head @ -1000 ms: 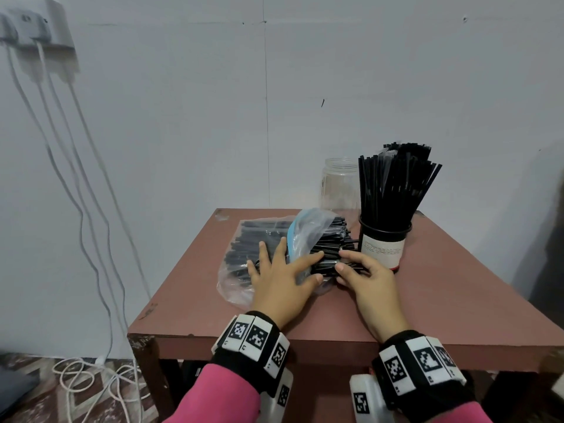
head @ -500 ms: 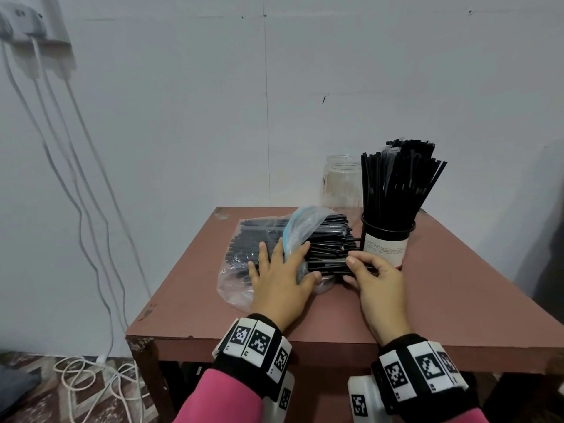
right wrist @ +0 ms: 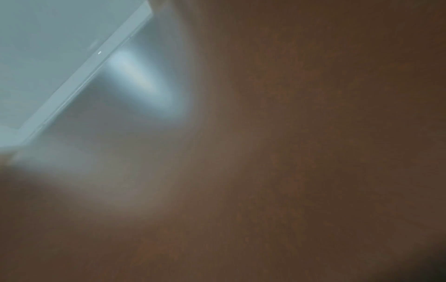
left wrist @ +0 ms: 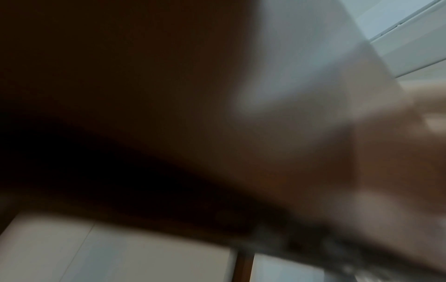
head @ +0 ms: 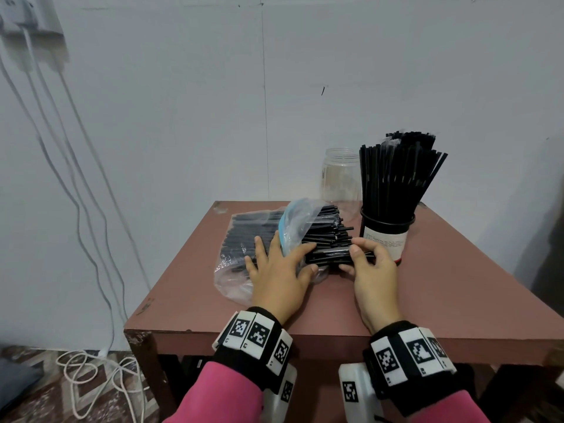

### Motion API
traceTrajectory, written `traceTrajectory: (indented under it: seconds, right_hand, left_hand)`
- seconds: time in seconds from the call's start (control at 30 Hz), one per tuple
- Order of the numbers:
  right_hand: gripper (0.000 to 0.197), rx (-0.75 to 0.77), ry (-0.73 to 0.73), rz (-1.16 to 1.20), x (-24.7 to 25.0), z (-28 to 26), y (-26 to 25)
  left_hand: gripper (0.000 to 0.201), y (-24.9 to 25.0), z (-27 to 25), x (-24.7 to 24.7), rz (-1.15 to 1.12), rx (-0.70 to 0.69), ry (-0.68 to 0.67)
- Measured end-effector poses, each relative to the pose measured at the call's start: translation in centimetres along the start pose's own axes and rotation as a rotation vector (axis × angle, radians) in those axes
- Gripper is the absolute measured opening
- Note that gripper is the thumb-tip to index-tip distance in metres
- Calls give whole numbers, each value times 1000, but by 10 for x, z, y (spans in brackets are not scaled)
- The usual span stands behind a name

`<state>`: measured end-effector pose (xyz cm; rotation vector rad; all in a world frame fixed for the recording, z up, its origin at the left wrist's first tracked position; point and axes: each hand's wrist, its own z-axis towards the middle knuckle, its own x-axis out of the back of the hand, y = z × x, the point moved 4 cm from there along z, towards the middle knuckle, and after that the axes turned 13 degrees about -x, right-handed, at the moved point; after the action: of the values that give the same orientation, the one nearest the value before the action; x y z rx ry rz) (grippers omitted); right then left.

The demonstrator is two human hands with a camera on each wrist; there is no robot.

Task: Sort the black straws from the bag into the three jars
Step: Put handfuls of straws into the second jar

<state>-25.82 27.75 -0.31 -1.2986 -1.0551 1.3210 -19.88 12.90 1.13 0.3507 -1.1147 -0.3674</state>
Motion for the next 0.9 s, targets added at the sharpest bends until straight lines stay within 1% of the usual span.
traceTrajectory:
  seconds: [0.1,0.17,0.27,0.33,0.43,0.47,0.5,0.57,0.6,0.63,0.73,0.9]
  right_hand:
    - [13,1,39,-15,2,-1,-2]
    - [8,-6,2,-50,0,-2,-3]
    - [14,29,-62,-191,-6,-3,-2]
    - [12,33,-57,-242,-7,-5,-1]
    - [22,-20,-34,-194,-5,-5,1]
    - [23,-19,-24,-173,-4,-7,-2]
    - [20,-9,-13,-158,-3,-8,-4]
    - [6,12,2,-113,-1,-10,-8]
    - [6,16,5,-79,0,-10,-8]
    - [11,15,0,-53,0,-10,-9]
    - [15,-6,-48,4,0,-10,-10]
    - [12,-49,-158,70,-2,-9,-9]
  left_hand:
    - [41,-1,-1,-1,5,7,-1]
    - [39,0,-1,-1,4,-4,-9]
    - [37,2,-2,-1,13,-36,-21]
    - [38,3,-2,-1,13,-47,-27]
    - [35,3,-2,-2,2,-52,-30]
    - [34,3,-2,-2,0,-49,-27]
    - [33,3,-2,-2,0,-43,-22]
    - [32,2,-2,-3,8,-30,-10]
    - [33,2,-2,-3,15,-23,-6]
    - [34,2,-2,-3,23,-17,-4]
    - [37,1,-1,-3,49,-8,-5]
    - [34,0,-1,-3,52,-1,-12]
